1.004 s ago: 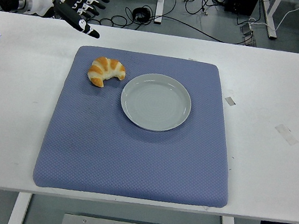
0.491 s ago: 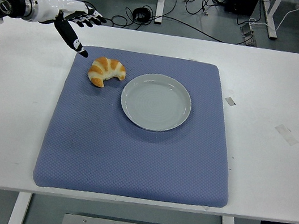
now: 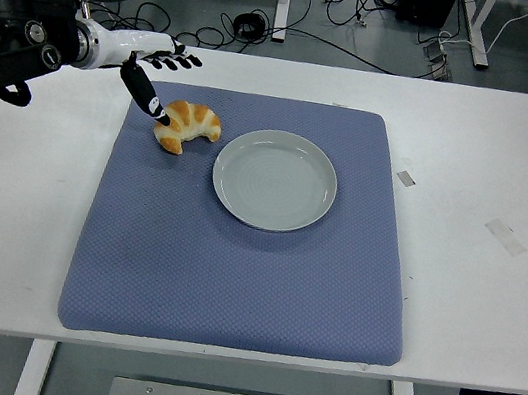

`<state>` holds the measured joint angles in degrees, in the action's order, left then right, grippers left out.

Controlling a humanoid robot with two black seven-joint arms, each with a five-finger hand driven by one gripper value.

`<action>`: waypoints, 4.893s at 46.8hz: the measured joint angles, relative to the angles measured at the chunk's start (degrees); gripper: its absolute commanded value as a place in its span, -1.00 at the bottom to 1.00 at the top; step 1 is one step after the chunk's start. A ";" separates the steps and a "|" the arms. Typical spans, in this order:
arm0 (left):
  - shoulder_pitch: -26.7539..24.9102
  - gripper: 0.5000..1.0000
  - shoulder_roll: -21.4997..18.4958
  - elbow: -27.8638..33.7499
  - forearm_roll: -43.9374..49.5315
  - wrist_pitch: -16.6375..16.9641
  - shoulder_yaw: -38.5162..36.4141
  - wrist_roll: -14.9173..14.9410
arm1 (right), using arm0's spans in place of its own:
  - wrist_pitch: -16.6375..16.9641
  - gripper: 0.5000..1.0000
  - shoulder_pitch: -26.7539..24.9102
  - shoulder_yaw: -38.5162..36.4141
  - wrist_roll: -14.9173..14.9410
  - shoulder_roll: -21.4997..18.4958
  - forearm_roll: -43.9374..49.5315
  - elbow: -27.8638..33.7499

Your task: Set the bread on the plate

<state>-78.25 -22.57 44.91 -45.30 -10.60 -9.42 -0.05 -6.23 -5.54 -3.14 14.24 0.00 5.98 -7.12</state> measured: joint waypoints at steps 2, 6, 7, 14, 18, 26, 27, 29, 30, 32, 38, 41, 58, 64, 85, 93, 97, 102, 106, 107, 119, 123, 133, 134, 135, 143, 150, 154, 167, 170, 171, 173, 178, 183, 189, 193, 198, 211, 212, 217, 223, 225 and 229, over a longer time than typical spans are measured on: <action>0.91 0.86 0.72 -0.56 -0.05 0.83 -0.06 0.02 | 0.00 1.00 0.00 0.00 0.00 0.00 0.00 0.00; 2.47 0.86 2.93 -2.88 -0.10 2.08 -0.06 -0.18 | 0.00 1.00 -0.03 -0.02 -0.01 0.00 0.00 0.00; 2.73 0.86 3.42 -3.63 -0.08 2.22 -0.04 -0.26 | 0.00 1.00 -0.03 -0.01 0.00 0.00 0.00 0.00; 3.43 0.86 4.44 -4.76 0.37 2.56 0.58 -0.80 | 0.00 1.00 0.01 -0.02 0.01 0.00 0.00 0.00; 3.81 0.86 4.61 -4.96 0.40 3.22 1.00 -1.00 | 0.00 1.00 0.00 -0.02 0.00 0.00 0.00 0.00; 4.75 0.85 5.57 -5.13 0.46 5.67 1.09 -1.00 | -0.01 1.00 0.00 0.00 0.00 0.00 0.00 0.00; 4.86 0.85 5.71 -5.21 0.46 5.81 1.09 -0.99 | -0.01 1.00 0.01 0.00 0.00 0.00 0.00 0.00; 5.00 0.85 6.02 -5.38 0.46 6.04 1.11 -0.96 | -0.01 1.00 0.00 0.00 0.00 0.00 0.00 0.00; 5.03 0.85 6.24 -5.49 0.46 6.17 1.13 -0.95 | -0.01 1.00 -0.01 0.00 0.00 0.00 0.00 0.00; 5.12 0.85 6.58 -5.61 0.47 6.48 1.12 -0.93 | -0.01 1.00 0.00 0.00 0.00 0.00 0.00 0.00; 5.82 0.80 7.70 -6.37 0.47 7.44 1.12 -0.92 | -0.01 1.00 0.00 -0.01 0.00 0.00 0.00 0.00; 5.99 0.77 8.22 -6.92 0.48 7.95 1.12 -0.92 | -0.01 1.00 0.02 -0.02 0.00 0.00 0.00 0.00; 6.43 -0.37 9.21 -9.22 -0.48 8.48 0.32 -0.99 | -0.01 1.00 0.01 -0.02 0.00 0.00 0.00 0.00; 6.44 -0.72 9.22 -9.23 -0.45 8.80 0.30 -1.00 | -0.01 1.00 0.03 -0.02 0.00 0.00 0.00 0.00; 4.84 -1.00 9.14 -8.44 -0.26 10.91 1.59 -0.95 | -0.01 1.00 0.03 0.01 0.01 0.00 0.00 0.00; 4.27 -1.00 9.07 -6.96 0.37 10.48 2.78 -0.41 | -0.01 1.00 0.01 0.02 0.00 0.00 0.00 0.00; 4.00 -1.00 8.69 -4.77 0.39 10.34 2.85 -0.11 | -0.01 1.00 0.01 0.02 0.00 0.00 0.00 0.00; 3.15 -1.00 7.26 -1.01 0.47 10.24 3.07 0.68 | -0.01 1.00 0.02 0.00 0.00 0.00 0.00 0.00; 2.29 -1.00 5.75 3.72 0.49 10.16 3.19 1.45 | -0.01 1.00 -0.01 -0.01 0.01 0.00 0.00 0.00; 2.14 -1.00 5.45 4.69 0.49 10.15 3.20 1.51 | -0.01 1.00 0.00 0.01 0.00 0.00 0.00 0.00; 1.07 -1.00 4.53 10.56 0.49 10.25 3.52 3.34 | 0.00 1.00 0.03 0.02 0.00 0.00 0.00 0.00; 1.07 -1.00 4.54 12.54 0.53 10.39 3.51 4.46 | 0.01 1.00 0.05 0.02 0.00 0.00 0.00 0.00; 1.68 -1.00 5.50 13.87 0.54 10.50 3.21 5.19 | 0.01 1.00 0.02 0.01 0.00 0.00 0.00 0.00; 1.68 -1.00 5.67 13.87 0.49 10.51 3.20 5.17 | 0.01 1.00 0.01 0.01 0.00 0.00 0.00 0.00; 1.68 -1.00 5.88 13.88 0.46 10.51 3.19 5.16 | 0.00 1.00 0.00 0.01 0.00 0.00 0.00 0.00; 1.68 -1.00 7.13 13.78 0.30 10.61 3.14 5.11 | 0.00 1.00 0.00 -0.02 0.00 0.00 0.00 0.00; 1.68 -1.00 8.85 12.99 0.30 10.77 3.13 5.17 | 0.00 1.00 -0.01 0.01 0.00 0.00 0.00 0.00; 1.68 -1.00 9.78 12.32 0.25 10.77 3.06 5.18 | -0.01 1.00 0.04 0.04 0.01 0.00 0.00 0.00; 1.88 -1.00 11.22 9.94 -0.25 10.78 2.37 5.14 | -0.01 1.00 0.01 0.00 0.00 0.00 0.00 0.00; 1.88 -1.00 11.47 9.70 -0.25 10.78 2.34 5.14 | -0.01 1.00 0.04 0.00 0.00 0.00 0.00 0.00; 1.89 -1.00 11.52 9.66 -0.25 10.78 2.34 5.14 | -0.01 1.00 0.05 0.01 0.00 0.00 0.00 0.00; 2.04 -1.00 11.65 9.63 -0.25 10.82 2.34 5.14 | -0.01 1.00 0.04 0.01 0.00 0.00 0.00 0.00; 2.51 -1.00 12.44 9.23 -0.25 10.94 2.45 5.14 | -0.01 1.00 0.02 0.02 0.00 0.00 0.00 0.00; 2.65 -1.00 12.88 8.98 -0.16 10.96 2.47 5.14 | -0.01 1.00 0.02 -0.01 0.00 0.00 0.00 0.00; 2.67 -1.00 12.90 8.87 -0.14 11.34 2.47 5.14 | -0.01 1.00 0.02 0.00 0.00 0.00 0.00 0.00; 2.76 -1.00 12.90 8.86 -0.14 11.51 2.45 5.14 | -0.01 1.00 0.01 0.02 0.00 0.00 0.00 0.00; 2.93 -1.00 12.90 8.86 -0.13 11.56 2.39 5.14 | -0.01 1.00 0.00 0.02 0.00 0.00 0.00 0.00; 3.10 -0.26 13.33 8.87 0.56 11.56 2.43 4.56 | -0.01 1.00 0.02 -0.01 0.00 0.00 0.00 0.00; 3.12 -0.21 13.34 8.87 0.56 11.56 2.45 4.55 | 0.00 1.00 -0.01 -0.01 0.00 0.00 0.00 0.00; 3.19 -0.14 13.43 8.87 0.65 11.57 2.44 4.55 | 0.00 1.00 0.01 0.00 0.00 0.00 0.00 0.00; 3.27 -0.14 13.43 8.88 0.64 11.57 2.39 4.67 | 0.00 1.00 0.01 0.01 0.00 0.00 0.00 0.00; 3.28 -0.13 13.43 8.88 0.62 11.57 2.38 4.69 | 0.00 1.00 0.00 0.01 0.00 0.00 0.00 0.00; 3.28 -0.11 13.43 8.88 0.61 11.56 2.31 4.70 | 0.01 1.00 0.00 0.00 0.00 0.00 0.00 0.00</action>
<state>-74.97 -9.14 53.79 -44.69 0.97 -7.10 4.65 -6.23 -5.54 -3.13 14.24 0.00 5.98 -7.12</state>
